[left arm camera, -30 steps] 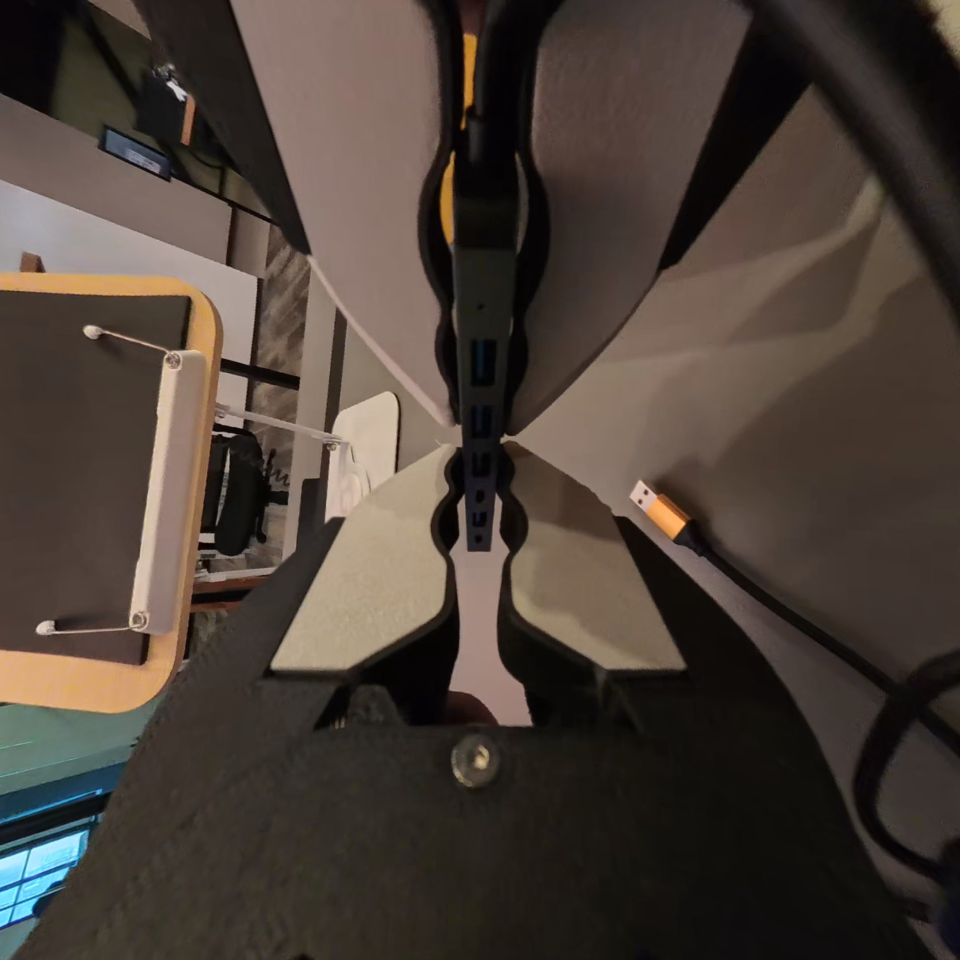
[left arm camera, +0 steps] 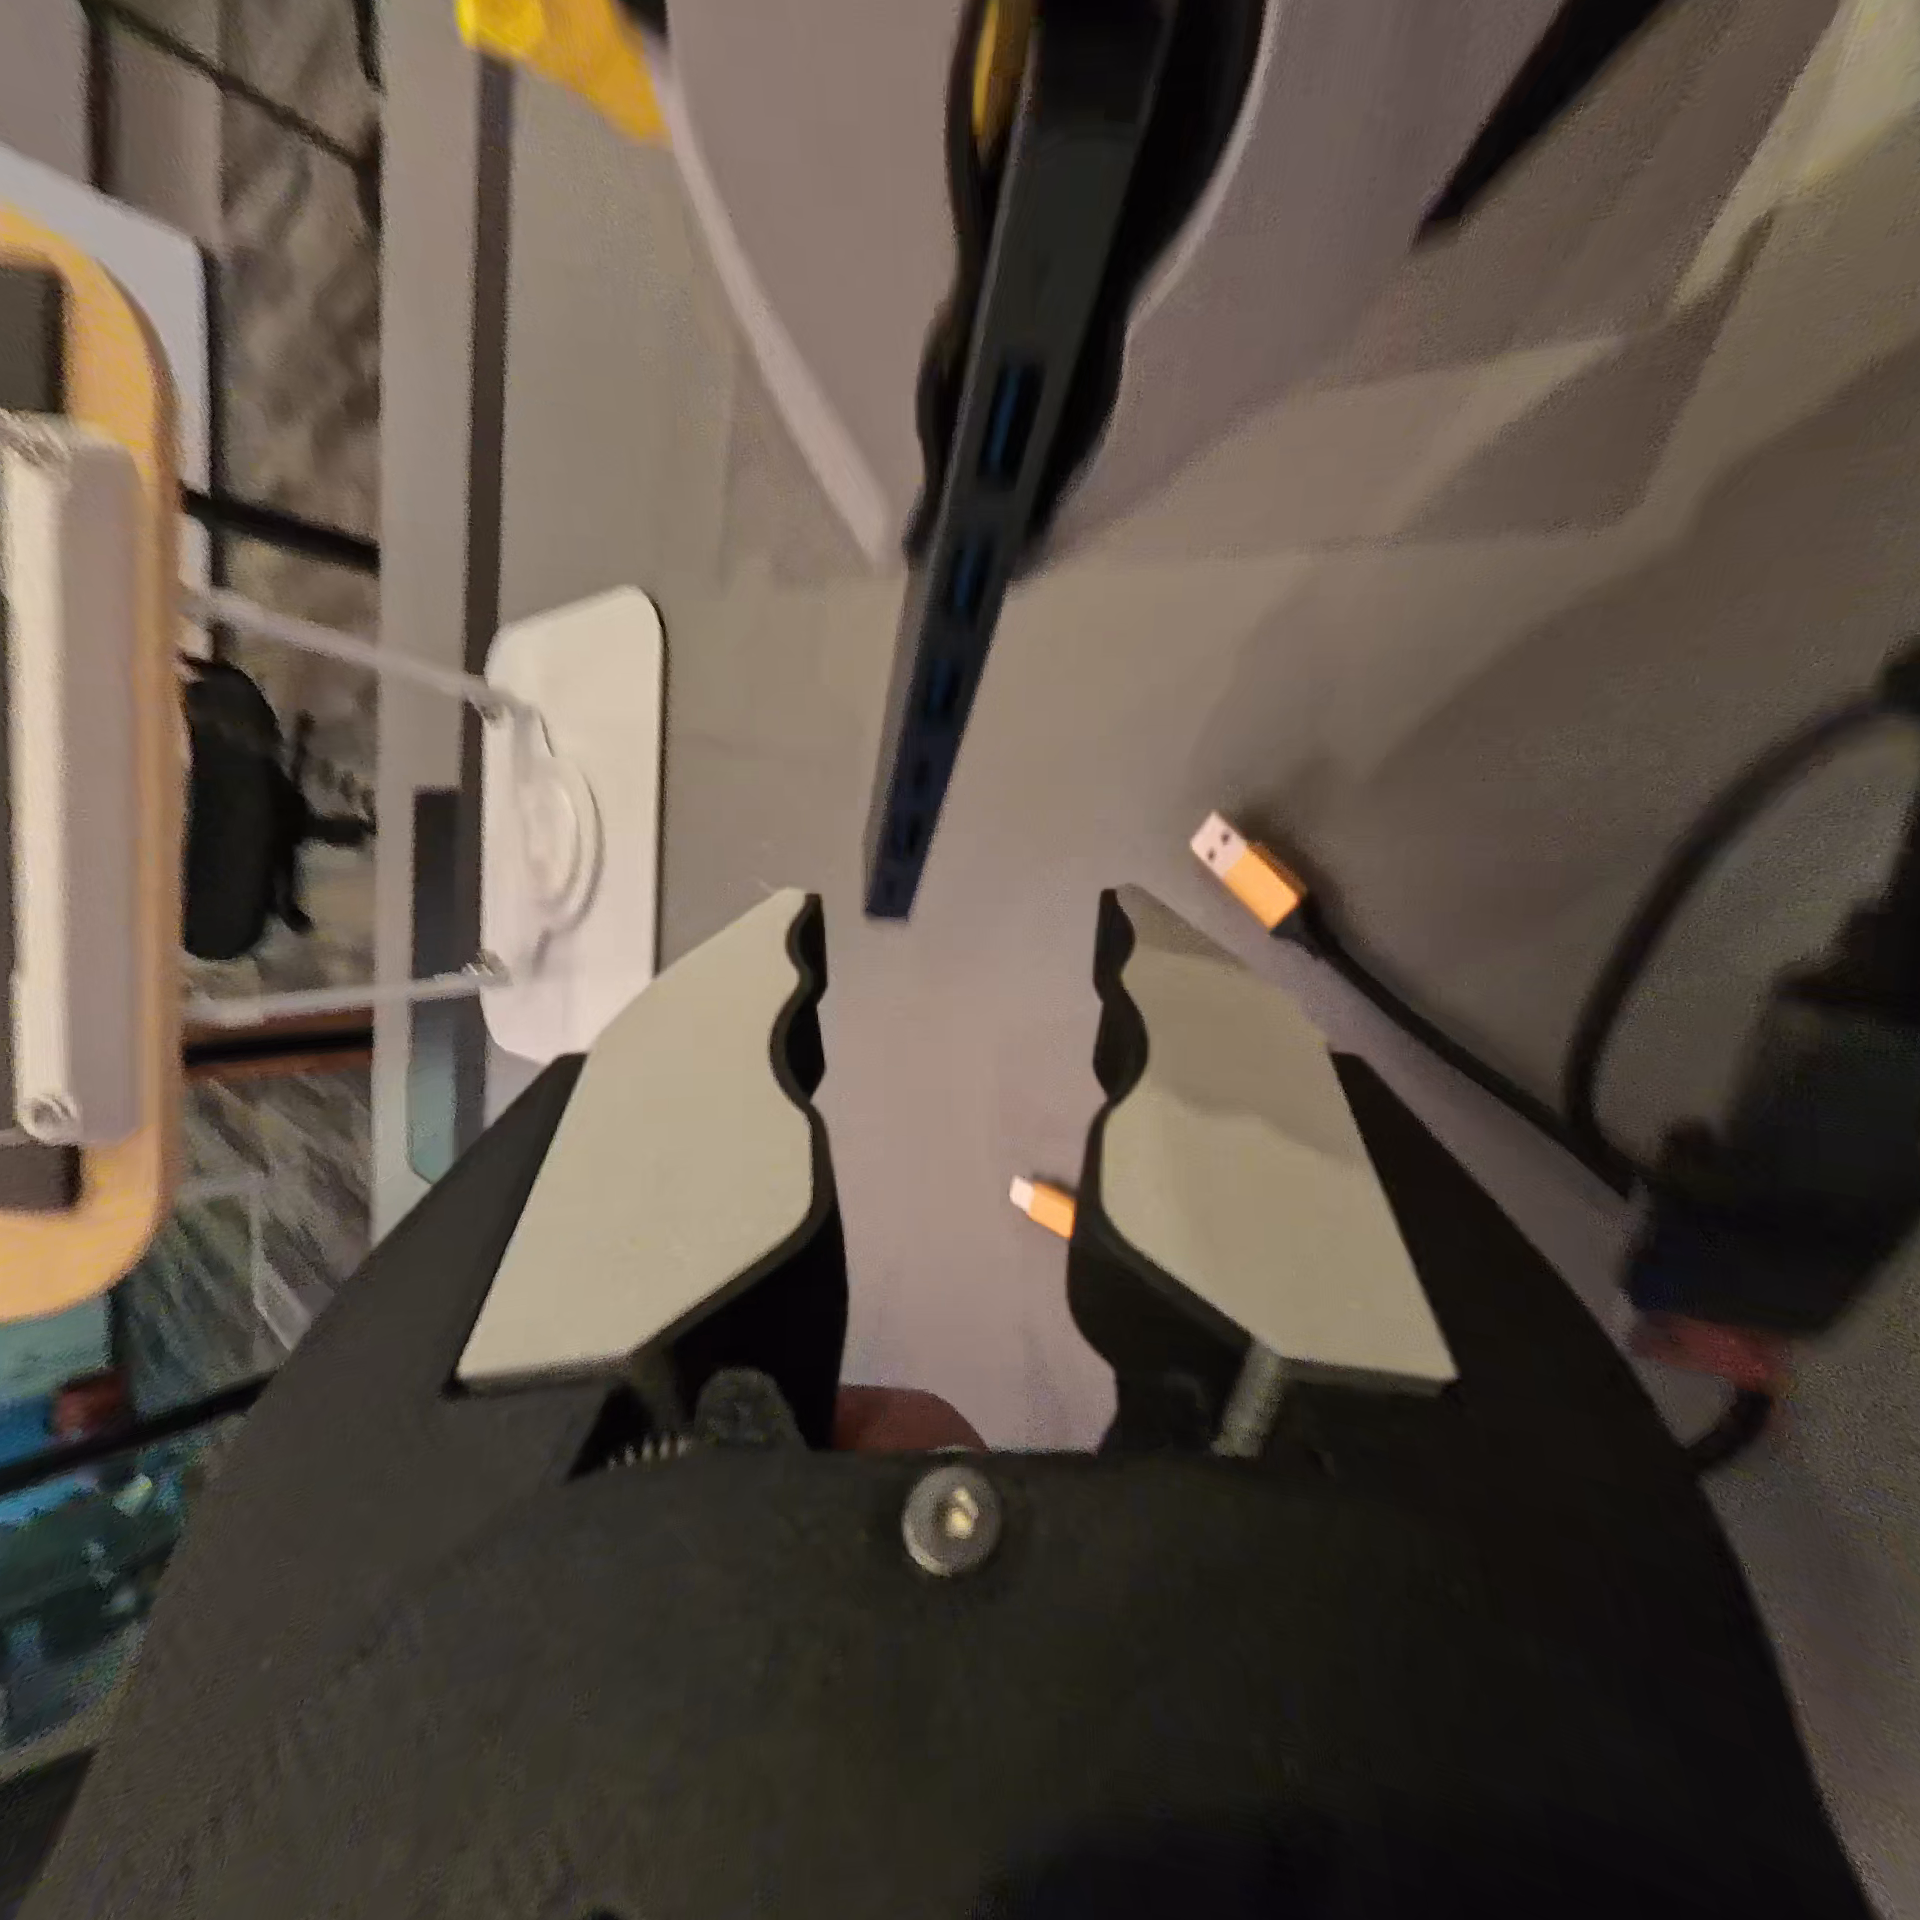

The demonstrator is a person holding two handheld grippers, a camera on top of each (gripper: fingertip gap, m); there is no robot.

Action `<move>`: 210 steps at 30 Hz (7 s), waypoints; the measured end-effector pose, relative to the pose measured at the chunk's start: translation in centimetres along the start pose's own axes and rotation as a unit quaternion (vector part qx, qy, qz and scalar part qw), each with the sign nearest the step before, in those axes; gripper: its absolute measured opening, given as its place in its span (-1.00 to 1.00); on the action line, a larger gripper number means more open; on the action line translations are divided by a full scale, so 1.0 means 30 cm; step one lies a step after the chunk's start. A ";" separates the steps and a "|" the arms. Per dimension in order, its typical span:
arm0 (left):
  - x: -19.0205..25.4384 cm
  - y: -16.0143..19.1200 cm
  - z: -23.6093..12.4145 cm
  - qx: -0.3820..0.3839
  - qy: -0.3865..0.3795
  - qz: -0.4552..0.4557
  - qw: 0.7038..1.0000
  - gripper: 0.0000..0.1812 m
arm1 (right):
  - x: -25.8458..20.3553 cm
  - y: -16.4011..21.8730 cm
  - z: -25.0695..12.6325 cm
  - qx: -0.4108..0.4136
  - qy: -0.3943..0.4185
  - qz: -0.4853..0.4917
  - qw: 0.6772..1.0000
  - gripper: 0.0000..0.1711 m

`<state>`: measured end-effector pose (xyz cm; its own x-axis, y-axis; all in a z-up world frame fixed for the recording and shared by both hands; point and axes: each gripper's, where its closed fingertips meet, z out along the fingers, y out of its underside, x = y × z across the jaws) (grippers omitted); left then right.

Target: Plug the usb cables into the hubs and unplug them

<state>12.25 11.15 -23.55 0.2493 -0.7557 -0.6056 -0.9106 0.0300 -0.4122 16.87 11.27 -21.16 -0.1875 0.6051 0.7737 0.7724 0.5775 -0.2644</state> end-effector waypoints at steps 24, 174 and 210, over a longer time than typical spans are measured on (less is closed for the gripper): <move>0.190 0.123 0.155 -0.089 -0.077 -0.121 0.986 -0.94 | 0.072 0.126 -0.028 -0.020 0.029 0.083 0.996 -0.88; 0.024 -0.081 -0.052 0.016 -0.002 0.089 0.996 -0.93 | 0.001 -0.030 -0.011 0.013 0.051 -0.089 0.995 -0.88; -0.029 -0.190 -0.199 0.217 0.112 -0.128 0.961 -0.97 | 0.078 0.015 -0.095 0.102 0.038 0.043 0.993 -0.88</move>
<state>15.25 7.73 -16.63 0.3250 -0.8954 -0.3044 -0.5941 0.0571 -0.8024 18.51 11.39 -17.82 -0.0734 0.6185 0.7823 0.6430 0.6290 -0.4369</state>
